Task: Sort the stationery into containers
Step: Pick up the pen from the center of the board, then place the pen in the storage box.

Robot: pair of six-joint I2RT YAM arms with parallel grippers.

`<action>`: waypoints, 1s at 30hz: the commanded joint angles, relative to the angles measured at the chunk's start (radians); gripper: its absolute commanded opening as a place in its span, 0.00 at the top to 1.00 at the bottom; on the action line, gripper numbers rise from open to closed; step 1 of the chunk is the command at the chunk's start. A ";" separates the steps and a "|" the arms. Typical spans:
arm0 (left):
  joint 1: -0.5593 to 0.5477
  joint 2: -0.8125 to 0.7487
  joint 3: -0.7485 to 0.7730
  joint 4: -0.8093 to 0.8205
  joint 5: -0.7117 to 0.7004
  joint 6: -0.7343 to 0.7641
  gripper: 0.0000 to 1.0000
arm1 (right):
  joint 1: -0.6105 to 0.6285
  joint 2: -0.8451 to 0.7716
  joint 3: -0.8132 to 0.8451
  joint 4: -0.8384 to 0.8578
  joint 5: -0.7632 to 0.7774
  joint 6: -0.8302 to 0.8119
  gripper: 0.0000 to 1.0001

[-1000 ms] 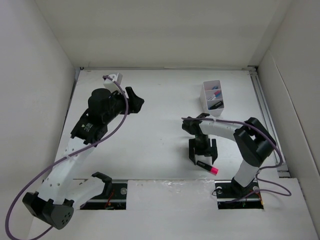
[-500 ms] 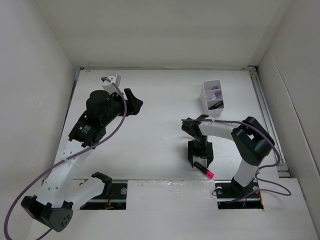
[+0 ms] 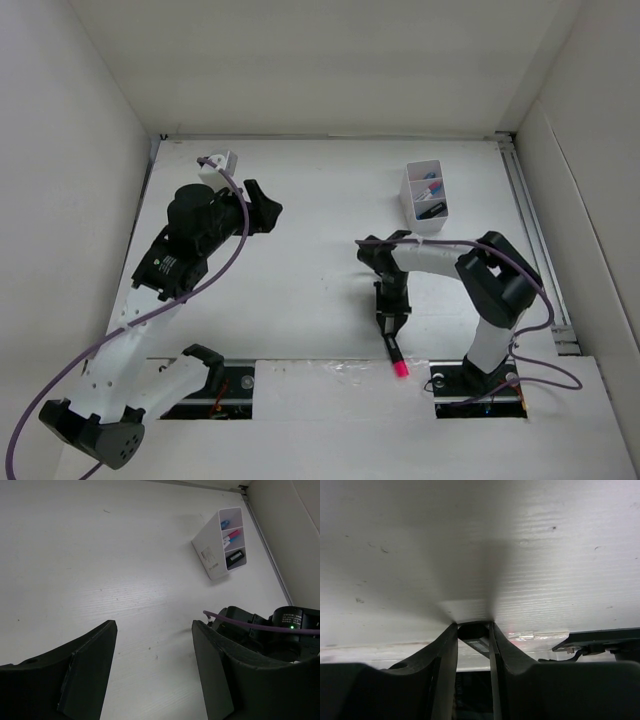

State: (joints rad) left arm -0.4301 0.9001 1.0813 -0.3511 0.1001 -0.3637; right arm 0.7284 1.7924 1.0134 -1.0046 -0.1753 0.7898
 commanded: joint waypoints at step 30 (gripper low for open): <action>-0.006 0.134 -0.023 0.064 0.082 -0.023 0.24 | -0.698 0.007 0.758 0.282 0.259 0.086 0.94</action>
State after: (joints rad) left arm -0.4309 1.0405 1.0622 -0.3305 0.1635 -0.3782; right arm 0.0277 1.7893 1.7405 -0.7757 -0.0544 0.8371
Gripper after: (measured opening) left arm 0.734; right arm 0.329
